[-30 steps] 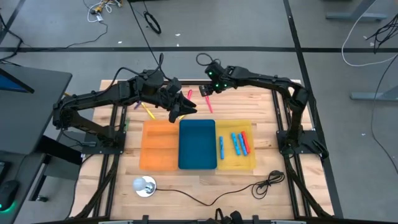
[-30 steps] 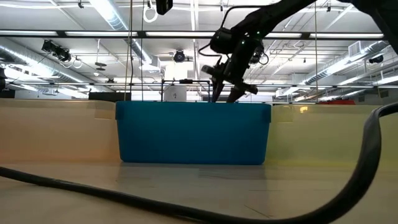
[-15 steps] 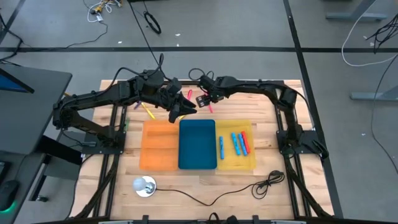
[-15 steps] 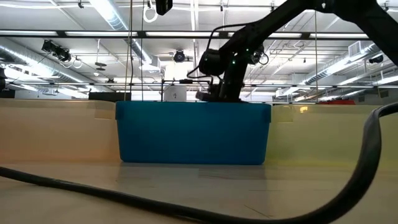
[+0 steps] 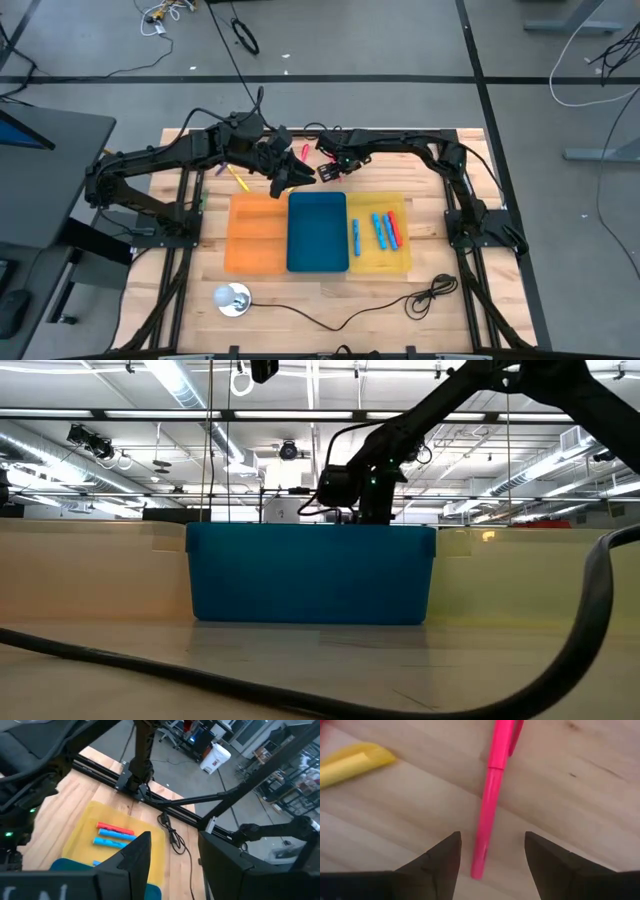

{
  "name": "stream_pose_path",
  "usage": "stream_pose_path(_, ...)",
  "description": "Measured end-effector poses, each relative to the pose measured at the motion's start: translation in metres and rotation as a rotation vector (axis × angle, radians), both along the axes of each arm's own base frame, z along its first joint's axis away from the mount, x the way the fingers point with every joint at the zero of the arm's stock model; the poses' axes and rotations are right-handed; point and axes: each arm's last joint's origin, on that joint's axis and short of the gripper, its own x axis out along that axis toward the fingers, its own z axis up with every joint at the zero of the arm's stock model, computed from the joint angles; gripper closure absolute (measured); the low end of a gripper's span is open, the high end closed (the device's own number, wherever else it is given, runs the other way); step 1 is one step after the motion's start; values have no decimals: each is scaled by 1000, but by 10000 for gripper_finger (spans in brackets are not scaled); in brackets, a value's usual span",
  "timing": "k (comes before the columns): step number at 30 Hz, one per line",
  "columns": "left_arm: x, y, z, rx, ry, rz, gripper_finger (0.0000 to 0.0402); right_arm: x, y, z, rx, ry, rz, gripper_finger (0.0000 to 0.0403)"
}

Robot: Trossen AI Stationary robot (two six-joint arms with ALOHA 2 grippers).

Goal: Pick & Place Markers
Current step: Put the right pink pen into the blue bin

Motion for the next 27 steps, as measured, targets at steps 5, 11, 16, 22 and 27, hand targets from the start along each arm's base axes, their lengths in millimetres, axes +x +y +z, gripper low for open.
stream_pose_path(5,0,-1,0,-14,-1,-41,229,2,1,-7,-2,19,4,184)
stream_pose_path(11,-1,-2,-2,-27,21,-65,229,2,2,-9,2,32,15,227)
stream_pose_path(16,-1,-2,-3,-29,30,-66,229,-1,2,-10,2,64,38,309)
stream_pose_path(22,-1,-2,-3,-24,30,-57,229,-3,3,-11,12,92,76,391)
stream_pose_path(27,-1,-1,-3,4,25,-64,229,-6,5,-7,20,112,89,382)
